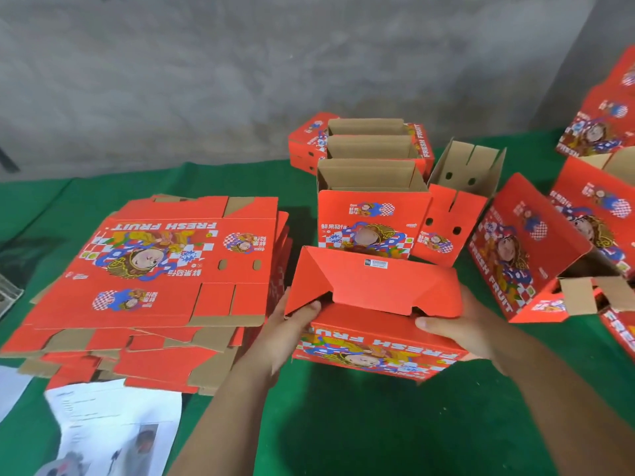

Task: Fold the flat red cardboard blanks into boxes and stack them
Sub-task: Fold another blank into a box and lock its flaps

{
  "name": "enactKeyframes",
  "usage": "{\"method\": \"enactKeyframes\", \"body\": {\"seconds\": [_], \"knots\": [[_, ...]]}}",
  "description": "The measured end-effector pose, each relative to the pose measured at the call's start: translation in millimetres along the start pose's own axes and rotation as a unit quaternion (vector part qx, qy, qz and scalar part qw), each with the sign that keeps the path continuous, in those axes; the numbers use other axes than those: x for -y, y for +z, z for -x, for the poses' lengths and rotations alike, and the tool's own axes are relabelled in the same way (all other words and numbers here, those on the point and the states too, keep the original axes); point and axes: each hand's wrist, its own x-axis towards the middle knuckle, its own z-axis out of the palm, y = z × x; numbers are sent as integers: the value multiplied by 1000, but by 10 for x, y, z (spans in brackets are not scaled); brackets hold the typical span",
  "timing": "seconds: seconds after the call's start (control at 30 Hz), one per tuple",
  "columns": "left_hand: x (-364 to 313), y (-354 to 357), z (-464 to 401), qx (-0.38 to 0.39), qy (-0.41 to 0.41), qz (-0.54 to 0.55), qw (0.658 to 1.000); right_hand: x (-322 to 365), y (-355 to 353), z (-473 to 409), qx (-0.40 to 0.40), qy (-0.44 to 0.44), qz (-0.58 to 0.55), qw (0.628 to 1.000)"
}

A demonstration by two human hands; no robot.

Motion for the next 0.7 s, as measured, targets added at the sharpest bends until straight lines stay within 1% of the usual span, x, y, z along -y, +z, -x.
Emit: {"method": "enactKeyframes", "body": {"seconds": [0.03,0.07,0.1,0.13,0.17,0.2,0.23,0.27,0.37,0.43,0.47,0.5,0.53,0.57,0.6,0.63,0.7], "knots": [[16,29,-20,-20,16,13,1000,28,19,-12,-19,12,19,1000],[22,38,-40,-36,29,19,999,67,55,-20,-48,13,62,997],[20,39,-57,-39,40,16,998,104,106,-36,-94,-2,132,987],[16,34,-77,-32,50,7,998,131,169,-57,-143,-31,208,967],[4,34,-80,-24,59,3,998,145,238,-74,-176,-68,273,943],[10,23,-91,-23,64,3,998,165,292,-91,-189,-103,307,927],[20,11,-99,-28,70,7,997,194,328,-109,-188,-128,304,925],[36,-2,-101,-36,78,14,996,226,346,-132,-181,-134,284,932],[104,-19,-70,-35,116,35,992,268,339,-168,-167,-124,274,939],[115,-6,-49,-29,137,45,989,284,270,-171,-135,-107,244,954],[133,-6,-48,-45,167,35,984,308,232,-168,-113,-95,224,963],[144,-5,-57,-75,213,13,974,341,194,-170,-88,-83,202,972],[152,-9,-70,-109,268,-32,957,380,162,-167,-61,-68,176,980],[163,-6,-84,-130,321,-79,935,404,145,-171,-46,-56,144,987],[165,0,-87,-140,355,-122,916,422,142,-170,-42,-47,118,991],[159,14,-81,-137,363,-148,910,416,147,-169,-49,-50,115,991],[132,37,-65,-140,357,-164,909,362,174,-139,-74,-89,204,972]]}}
